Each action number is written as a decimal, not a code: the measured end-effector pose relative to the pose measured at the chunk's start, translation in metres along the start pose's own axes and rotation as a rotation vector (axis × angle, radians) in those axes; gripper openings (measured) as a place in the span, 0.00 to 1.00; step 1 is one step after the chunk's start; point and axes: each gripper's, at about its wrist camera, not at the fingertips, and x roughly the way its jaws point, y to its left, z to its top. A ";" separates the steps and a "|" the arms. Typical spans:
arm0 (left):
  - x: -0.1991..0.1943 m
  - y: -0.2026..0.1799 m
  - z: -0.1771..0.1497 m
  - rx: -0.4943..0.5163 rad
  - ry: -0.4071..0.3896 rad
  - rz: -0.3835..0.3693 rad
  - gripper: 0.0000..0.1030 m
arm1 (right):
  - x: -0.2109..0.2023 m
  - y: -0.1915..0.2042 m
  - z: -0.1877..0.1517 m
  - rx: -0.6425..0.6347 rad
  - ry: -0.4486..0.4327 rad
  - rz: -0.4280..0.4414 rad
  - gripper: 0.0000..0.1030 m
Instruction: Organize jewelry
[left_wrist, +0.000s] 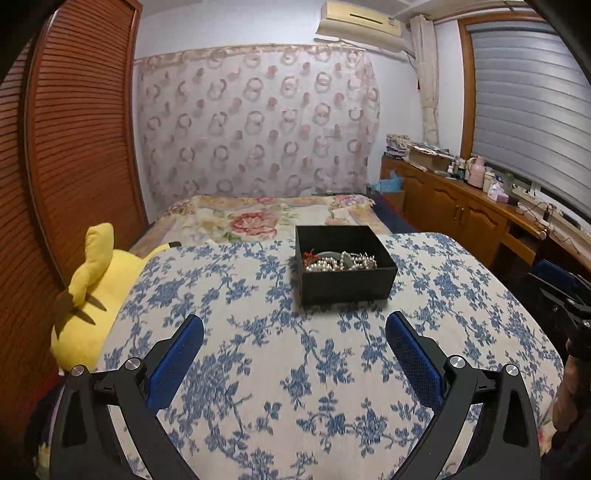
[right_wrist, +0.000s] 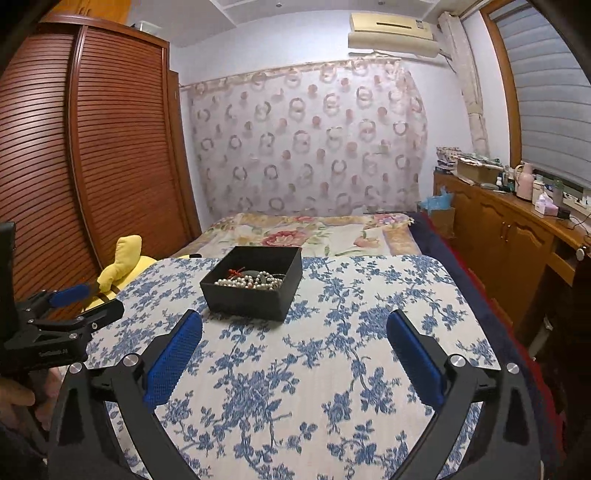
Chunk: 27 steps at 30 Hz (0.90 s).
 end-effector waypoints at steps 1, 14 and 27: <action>-0.001 0.001 -0.001 -0.004 0.002 0.000 0.93 | -0.002 0.000 -0.001 0.002 -0.002 -0.002 0.98; -0.008 0.003 -0.009 -0.002 0.002 0.003 0.93 | -0.008 0.002 -0.005 0.006 -0.012 -0.008 0.98; -0.009 0.003 -0.009 -0.001 -0.003 0.003 0.93 | -0.005 -0.002 -0.007 0.014 -0.007 -0.017 0.98</action>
